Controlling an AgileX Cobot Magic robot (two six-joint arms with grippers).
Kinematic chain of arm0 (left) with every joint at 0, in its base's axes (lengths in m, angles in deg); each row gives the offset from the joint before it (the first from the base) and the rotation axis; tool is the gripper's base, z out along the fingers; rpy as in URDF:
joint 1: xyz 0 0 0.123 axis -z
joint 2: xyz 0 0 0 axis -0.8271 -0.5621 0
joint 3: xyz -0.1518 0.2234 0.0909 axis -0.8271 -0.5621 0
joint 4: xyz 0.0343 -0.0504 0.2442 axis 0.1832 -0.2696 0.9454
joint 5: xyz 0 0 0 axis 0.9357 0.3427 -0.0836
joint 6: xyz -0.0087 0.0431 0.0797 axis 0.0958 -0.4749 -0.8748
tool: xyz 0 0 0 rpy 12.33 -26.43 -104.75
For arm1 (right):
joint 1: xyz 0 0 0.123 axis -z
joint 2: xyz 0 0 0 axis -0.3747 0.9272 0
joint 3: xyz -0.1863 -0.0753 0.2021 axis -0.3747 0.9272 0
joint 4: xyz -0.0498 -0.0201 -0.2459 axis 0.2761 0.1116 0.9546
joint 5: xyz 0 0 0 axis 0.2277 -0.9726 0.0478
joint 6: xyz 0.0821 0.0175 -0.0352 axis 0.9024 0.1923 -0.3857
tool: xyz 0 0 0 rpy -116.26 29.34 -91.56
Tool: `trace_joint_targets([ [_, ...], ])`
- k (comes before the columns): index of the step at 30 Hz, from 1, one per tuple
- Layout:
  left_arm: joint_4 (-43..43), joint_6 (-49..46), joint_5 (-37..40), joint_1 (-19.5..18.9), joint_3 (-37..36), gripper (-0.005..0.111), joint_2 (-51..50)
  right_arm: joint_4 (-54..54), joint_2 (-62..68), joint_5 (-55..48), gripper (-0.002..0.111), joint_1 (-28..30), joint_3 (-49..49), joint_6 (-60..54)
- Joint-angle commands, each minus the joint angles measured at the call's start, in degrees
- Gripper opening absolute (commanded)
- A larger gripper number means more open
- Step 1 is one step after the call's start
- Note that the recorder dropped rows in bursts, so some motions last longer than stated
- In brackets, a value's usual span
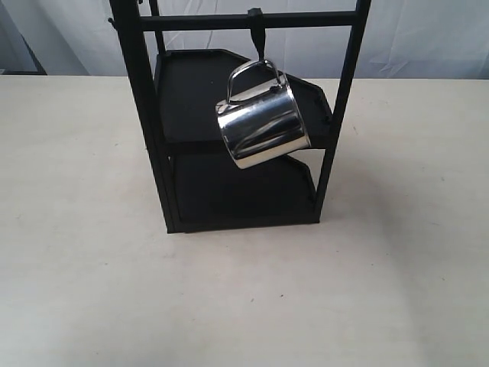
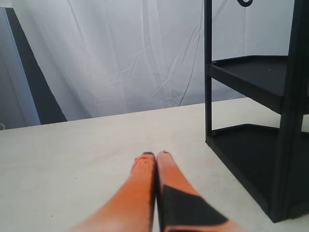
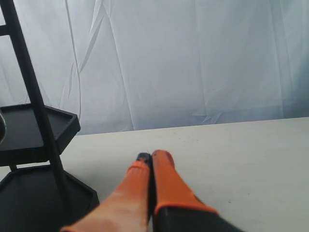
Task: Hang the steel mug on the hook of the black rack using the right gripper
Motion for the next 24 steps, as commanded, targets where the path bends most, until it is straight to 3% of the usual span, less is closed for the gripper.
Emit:
trace_joint_targets([
  [1, 0.04, 0.14, -0.3, 0.27, -0.02, 0.002, 0.27, -0.22, -0.37, 0.74, -0.001, 0.25, 0.25, -0.37],
  [24, 0.04, 0.14, -0.3, 0.27, -0.02, 0.002, 0.27, 0.53, -0.37, 0.3, -0.001, 0.25, 0.25, -0.37],
])
